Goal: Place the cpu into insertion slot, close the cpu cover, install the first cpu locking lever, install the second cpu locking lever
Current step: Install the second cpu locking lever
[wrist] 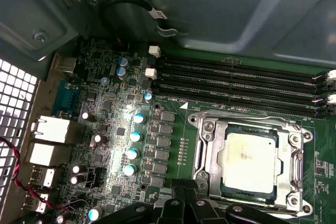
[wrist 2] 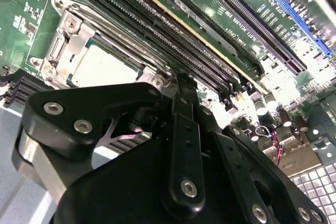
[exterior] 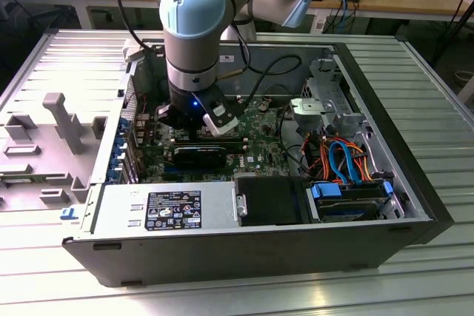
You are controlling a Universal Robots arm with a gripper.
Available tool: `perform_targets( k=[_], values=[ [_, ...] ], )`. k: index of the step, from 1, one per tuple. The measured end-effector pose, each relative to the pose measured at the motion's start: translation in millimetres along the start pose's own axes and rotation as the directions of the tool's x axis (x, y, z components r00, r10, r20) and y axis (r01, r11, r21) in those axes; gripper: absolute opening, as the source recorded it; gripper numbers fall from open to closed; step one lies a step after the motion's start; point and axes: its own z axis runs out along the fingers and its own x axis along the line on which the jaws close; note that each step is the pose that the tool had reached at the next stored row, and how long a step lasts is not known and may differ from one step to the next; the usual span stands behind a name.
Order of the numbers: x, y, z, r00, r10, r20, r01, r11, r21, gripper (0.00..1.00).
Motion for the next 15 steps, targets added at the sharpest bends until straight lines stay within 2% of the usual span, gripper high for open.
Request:
perform_targets(
  k=[6, 15],
  values=[
    [0.6, -4.0, -0.8, 1.0, 0.0, -0.0005, 0.0, 1.0, 0.001, 0.11],
    [0.0, -1.8, 0.2, 1.0, 0.0, -0.0004, 0.0, 1.0, 0.002, 0.11]
  ],
)
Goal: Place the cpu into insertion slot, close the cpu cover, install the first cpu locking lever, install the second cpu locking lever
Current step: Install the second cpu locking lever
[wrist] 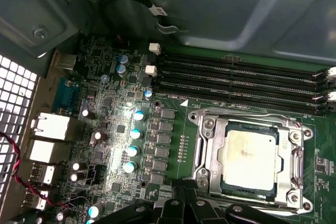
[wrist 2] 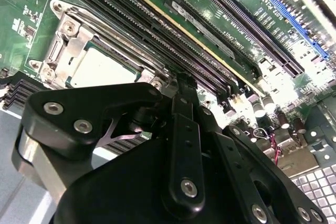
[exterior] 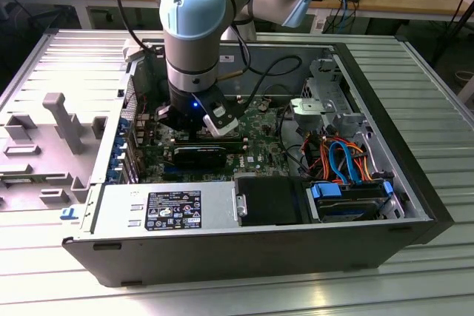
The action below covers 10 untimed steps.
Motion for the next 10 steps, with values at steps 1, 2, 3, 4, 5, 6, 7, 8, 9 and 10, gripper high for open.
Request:
perform_targets(
  k=[1, 2, 3, 4, 5, 6, 7, 8, 9, 10],
  values=[
    [0.0, 0.0, 0.1, 1.0, 0.0, -0.0001, 0.0, 1.0, 0.0001, 0.11],
    [0.0, 0.0, 0.4, 1.0, 0.0, -0.0001, 0.0, 1.0, 0.0003, 0.11],
    [0.0, -0.1, 0.6, 1.0, 0.0, -0.0001, 0.0, 1.0, 0.0003, 0.11],
    [0.1, -0.4, 0.8, 1.0, 0.0, 0.0, 0.0, 1.0, -0.0001, 0.11],
    [0.3, -1.7, 0.8, 1.0, 0.0, 0.0003, 0.0, 1.0, -0.0009, 0.11],
    [0.5, -3.2, 0.3, 1.0, 0.0, 0.0001, 0.0, 1.0, -0.0001, 0.11],
    [0.7, -3.3, -0.8, 1.0, 0.0, -0.0002, 0.0, 1.0, 0.0008, 0.11],
    [0.7, -3.0, -3.0, 1.0, 0.0, 0.0002, 0.0, 1.0, 0.0012, 0.11],
    [0.6, -2.2, -6.4, 1.0, 0.0, -0.0001, 0.0, 1.0, 0.0003, 0.11],
    [-0.4, -1.6, -6.8, 1.0, 0.0, -0.0001, 0.0, 1.0, 0.0003, 0.11]
  ],
)
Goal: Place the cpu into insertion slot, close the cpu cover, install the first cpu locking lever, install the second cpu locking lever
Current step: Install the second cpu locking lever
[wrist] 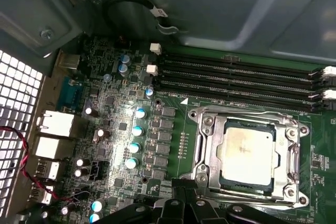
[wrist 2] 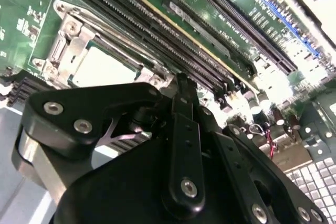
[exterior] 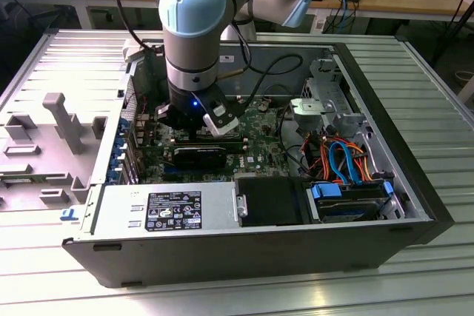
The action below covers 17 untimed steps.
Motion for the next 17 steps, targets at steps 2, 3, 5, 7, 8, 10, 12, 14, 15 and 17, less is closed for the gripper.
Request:
perform_targets(
  k=[2, 3, 5, 7, 8, 10, 12, 14, 15, 17],
  values=[
    [-7.6, 2.5, 0.2, 1.0, 0.001, -0.0058, -0.001, 1.0, -0.0007, 0.11],
    [-10.8, 3.7, 0.4, 1.0, 0.002, -0.0092, -0.002, 1.0, -0.0011, 0.11],
    [-18.3, 5.9, 0.7, 0.9998, 0.004, -0.0178, -0.004, 1.0, -0.0026, 0.11],
    [-26.5, 9.5, 1.2, 0.9996, 0.005, -0.0277, -0.005, 1.0, -0.004, 0.11],
    [-30.1, 11.7, 1.7, 0.9995, 0.006, -0.0313, -0.006, 1.0, -0.0046, 0.11],
    [-37.3, 19.2, 2.9, 0.9993, 0.007, -0.0356, -0.007, 1.0, -0.0028, 0.11],
    [-43.4, 29.2, 4.7, 0.9992, 0.009, -0.0401, -0.008, 0.9998, 0.0183, 0.11],
    [-45.4, 33.1, 5.4, 0.9989, 0.012, -0.0446, -0.01, 0.9987, 0.0504, 0.11],
    [-46.6, 35.5, 5.9, 0.9987, 0.014, -0.0481, -0.011, 0.997, 0.0771, 0.11],
    [-48.2, 38.5, 6.0, 0.9985, 0.017, -0.0521, -0.012, 0.9942, 0.1072, 0.11]
  ],
)
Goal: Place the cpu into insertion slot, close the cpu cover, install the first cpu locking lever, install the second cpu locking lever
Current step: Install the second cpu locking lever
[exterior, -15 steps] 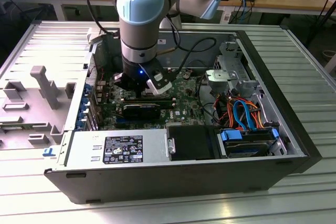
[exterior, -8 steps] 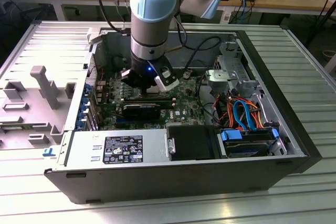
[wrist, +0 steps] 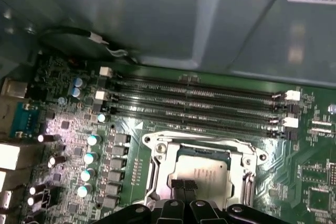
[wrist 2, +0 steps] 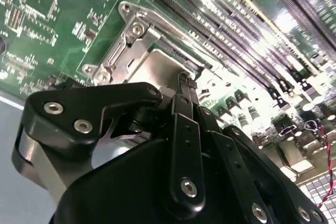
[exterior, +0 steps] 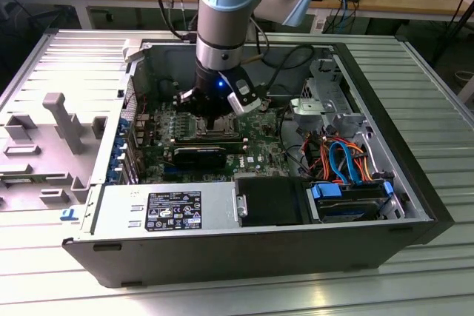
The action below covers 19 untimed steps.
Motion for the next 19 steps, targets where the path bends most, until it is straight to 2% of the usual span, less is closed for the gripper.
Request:
perform_targets(
  k=[1, 3, 4, 9, 19],
  values=[
    [-1.0, 1.3, -1.1, 1.0, 0.001, -0.0018, -0.001, 0.9999, 0.013, 0.11],
    [-1.8, 1.7, -4.7, 1.0, 0.002, -0.0028, -0.002, 0.9998, 0.0191, 0.11],
    [-2.2, 2.0, -8.9, 1.0, 0.002, -0.0031, -0.002, 0.9998, 0.0206, 0.11],
    [-1.9, 3.0, -22.1, 1.0, 0.003, -0.0038, -0.003, 0.9997, 0.0236, 0.11],
    [-1.0, 4.1, -35.4, 1.0, 0.003, -0.0038, -0.003, 0.9997, 0.0237, 0.11]
  ],
)
